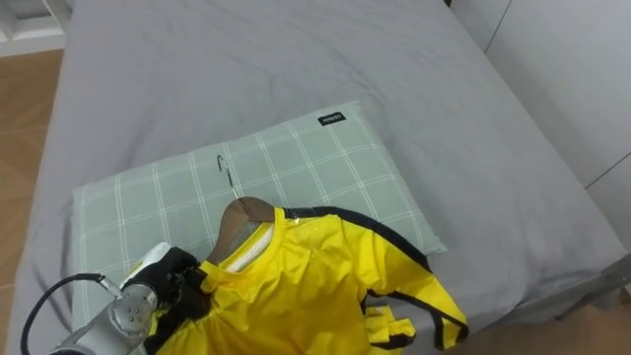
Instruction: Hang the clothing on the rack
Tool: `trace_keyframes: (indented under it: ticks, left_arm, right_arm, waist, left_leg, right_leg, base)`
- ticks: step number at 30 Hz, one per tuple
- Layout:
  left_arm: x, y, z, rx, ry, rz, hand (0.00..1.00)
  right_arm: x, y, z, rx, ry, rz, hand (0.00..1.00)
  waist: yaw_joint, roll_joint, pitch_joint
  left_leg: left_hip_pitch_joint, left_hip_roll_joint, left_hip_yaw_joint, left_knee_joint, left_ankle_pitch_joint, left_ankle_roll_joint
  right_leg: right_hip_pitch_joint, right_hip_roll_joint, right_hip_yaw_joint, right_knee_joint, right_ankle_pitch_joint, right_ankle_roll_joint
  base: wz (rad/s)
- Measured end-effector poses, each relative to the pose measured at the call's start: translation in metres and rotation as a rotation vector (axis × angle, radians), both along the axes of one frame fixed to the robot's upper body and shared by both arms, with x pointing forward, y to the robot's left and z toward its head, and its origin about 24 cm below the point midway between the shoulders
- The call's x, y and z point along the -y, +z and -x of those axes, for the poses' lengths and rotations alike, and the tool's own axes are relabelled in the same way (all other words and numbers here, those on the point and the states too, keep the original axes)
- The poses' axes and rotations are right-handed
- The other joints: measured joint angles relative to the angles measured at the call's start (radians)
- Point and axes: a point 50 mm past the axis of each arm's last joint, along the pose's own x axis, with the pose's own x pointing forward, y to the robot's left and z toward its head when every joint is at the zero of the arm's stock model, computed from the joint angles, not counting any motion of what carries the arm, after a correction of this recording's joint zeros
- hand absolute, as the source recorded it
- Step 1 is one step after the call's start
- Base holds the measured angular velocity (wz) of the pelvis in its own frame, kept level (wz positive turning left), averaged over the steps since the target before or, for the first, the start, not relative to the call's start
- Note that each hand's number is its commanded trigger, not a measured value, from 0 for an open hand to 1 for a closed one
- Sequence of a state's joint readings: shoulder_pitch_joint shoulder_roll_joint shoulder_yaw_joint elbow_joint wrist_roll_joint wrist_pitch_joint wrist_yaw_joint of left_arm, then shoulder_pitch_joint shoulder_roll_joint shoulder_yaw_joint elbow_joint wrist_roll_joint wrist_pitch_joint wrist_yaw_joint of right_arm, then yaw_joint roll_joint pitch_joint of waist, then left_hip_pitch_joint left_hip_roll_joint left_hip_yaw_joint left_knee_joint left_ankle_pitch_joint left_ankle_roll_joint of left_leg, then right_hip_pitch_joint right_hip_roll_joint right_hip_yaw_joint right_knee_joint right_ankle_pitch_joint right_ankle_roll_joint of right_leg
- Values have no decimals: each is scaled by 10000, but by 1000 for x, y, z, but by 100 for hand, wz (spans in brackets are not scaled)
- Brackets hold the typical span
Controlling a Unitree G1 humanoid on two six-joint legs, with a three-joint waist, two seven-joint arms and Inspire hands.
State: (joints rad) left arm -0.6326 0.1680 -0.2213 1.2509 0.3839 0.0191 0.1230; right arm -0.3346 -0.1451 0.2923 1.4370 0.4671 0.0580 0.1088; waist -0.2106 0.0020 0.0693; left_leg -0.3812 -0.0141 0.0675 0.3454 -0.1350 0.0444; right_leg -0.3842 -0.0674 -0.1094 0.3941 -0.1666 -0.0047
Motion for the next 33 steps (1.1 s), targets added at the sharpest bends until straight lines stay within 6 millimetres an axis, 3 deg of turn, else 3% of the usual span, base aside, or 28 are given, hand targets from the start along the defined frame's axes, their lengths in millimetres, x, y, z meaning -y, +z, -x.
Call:
trace_keyframes:
  ticks: [9,15,16,18,24,26,33]
  left_arm:
    - [-1,0,0,-4,27,-12,100]
    - [-2,-2,2,-69,86,5,100]
    - [-2,-3,3,-78,104,27,100]
    - [-3,-7,7,-198,124,55,100]
    - [-4,-9,9,-95,239,-28,100]
    - [-5,-9,10,-46,311,-28,100]
    - [-6,1,7,1048,877,821,100]
  right_arm:
    - [0,0,1,-39,-5,-19,0]
    - [1,-1,2,-53,158,-36,0]
    - [1,-1,3,-55,200,-63,0]
    - [1,-3,7,-153,193,-112,0]
    - [3,-5,14,-347,182,-59,0]
    - [6,-7,21,-520,141,28,0]
    - [19,-14,49,-988,-376,143,0]
  waist:
    - [27,-4,-10]
    - [29,32,-64]
    - [80,37,-80]
    - [119,89,-204]
    - [238,158,-295]
    - [241,225,-399]
    - [276,210,-485]
  left_leg:
    - [18,24,9,-22,1,-3]
    - [312,82,6,-110,0,-2]
    - [404,80,13,-198,1,-2]
    - [496,85,31,-268,2,-1]
    - [1074,77,23,-542,12,-13]
    - [1402,66,16,-740,17,-21]
    - [2173,24,22,-1110,16,-24]
  right_leg:
    - [119,76,8,-227,100,-13]
    - [619,171,-31,-722,311,9]
    - [704,172,-36,-791,320,16]
    - [817,183,-30,-896,351,25]
    - [1424,204,-48,-1212,372,41]
    - [1770,222,-48,-1465,419,55]
    - [2478,210,-37,-1730,379,84]
  base:
    - [0]
    - [0]
    - [0]
    - [0]
    - [1]
    - [0]
    - [0]
